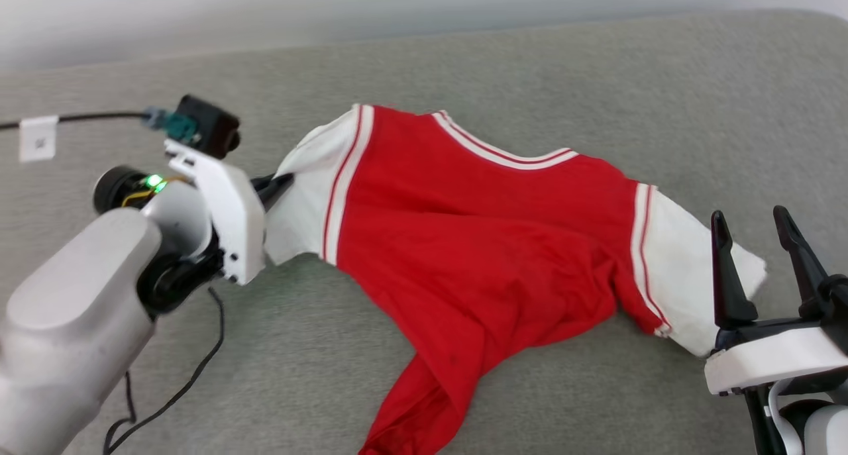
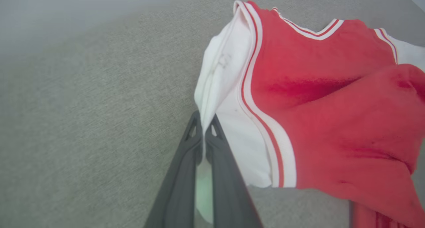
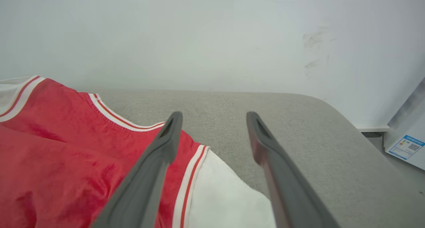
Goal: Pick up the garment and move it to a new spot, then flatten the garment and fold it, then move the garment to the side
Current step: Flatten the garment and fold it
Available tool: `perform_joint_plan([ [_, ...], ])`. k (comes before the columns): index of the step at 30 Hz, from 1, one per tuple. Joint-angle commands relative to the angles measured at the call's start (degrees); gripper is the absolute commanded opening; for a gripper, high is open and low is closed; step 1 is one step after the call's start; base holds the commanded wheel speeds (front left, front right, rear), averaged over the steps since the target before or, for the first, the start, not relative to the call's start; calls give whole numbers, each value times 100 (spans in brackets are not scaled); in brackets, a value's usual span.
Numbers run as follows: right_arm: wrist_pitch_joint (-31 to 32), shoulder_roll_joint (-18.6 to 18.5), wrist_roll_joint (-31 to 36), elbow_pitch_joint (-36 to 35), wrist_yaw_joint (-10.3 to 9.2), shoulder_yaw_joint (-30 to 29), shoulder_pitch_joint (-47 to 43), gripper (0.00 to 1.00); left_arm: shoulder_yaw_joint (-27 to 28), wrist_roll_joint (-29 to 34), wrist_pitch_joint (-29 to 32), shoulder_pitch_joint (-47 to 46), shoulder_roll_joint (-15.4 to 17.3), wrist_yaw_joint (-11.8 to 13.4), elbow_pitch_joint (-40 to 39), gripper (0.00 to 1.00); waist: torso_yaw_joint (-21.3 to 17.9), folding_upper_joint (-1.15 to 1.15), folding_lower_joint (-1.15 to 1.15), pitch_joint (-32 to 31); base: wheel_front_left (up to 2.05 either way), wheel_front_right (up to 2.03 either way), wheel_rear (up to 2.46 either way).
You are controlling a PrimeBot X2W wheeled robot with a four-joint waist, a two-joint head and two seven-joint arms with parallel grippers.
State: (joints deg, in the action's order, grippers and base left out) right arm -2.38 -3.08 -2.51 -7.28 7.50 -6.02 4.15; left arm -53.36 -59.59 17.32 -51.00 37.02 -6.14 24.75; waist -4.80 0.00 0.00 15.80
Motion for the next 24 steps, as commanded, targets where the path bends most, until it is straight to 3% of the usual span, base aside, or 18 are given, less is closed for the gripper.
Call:
perform_joint_plan([
  [1, 30, -39, 25, -40, -2, -4, -64, 100, 25, 19, -81, 138, 62, 51, -2, 0, 291, 0, 0, -241, 0, 0, 0],
  [6, 193, -115, -15, -125, -2, 57, -151, 100, 16, -9, -343, 685, 281, 291, -118, 0, 595, 0, 0, -399, 0, 0, 0],
  [11, 301, -135, -26, -122, -2, 98, -207, 100, -104, -47, -523, 1232, 280, 462, -248, 0, 789, 0, 0, -456, 0, 0, 0],
  [12, 327, -145, -29, -120, -2, 117, -200, 100, -162, -7, -547, 1332, 258, 466, -246, 19, 815, 0, 0, -450, 0, 0, 0],
  [13, 330, -169, -32, -115, -2, 138, -203, 100, -213, 25, -591, 1410, 215, 490, -242, 49, 842, 0, 0, -445, 0, 0, 0],
  [14, 346, -185, -42, -118, -2, 139, -211, 100, -244, 65, -670, 1462, 163, 511, -210, 100, 870, 0, 0, -440, 0, 0, 0],
  [18, 373, -234, -67, -103, -2, 55, -232, 100, -204, 224, -1207, 1576, -16, 646, -56, 100, 975, 0, 0, -470, 0, 0, 0],
  [24, 438, -368, -112, -90, -3, 37, -274, 100, 196, 522, -2721, 1713, -168, 970, -192, 100, 1094, 0, 0, -672, 0, 0, 0],
])
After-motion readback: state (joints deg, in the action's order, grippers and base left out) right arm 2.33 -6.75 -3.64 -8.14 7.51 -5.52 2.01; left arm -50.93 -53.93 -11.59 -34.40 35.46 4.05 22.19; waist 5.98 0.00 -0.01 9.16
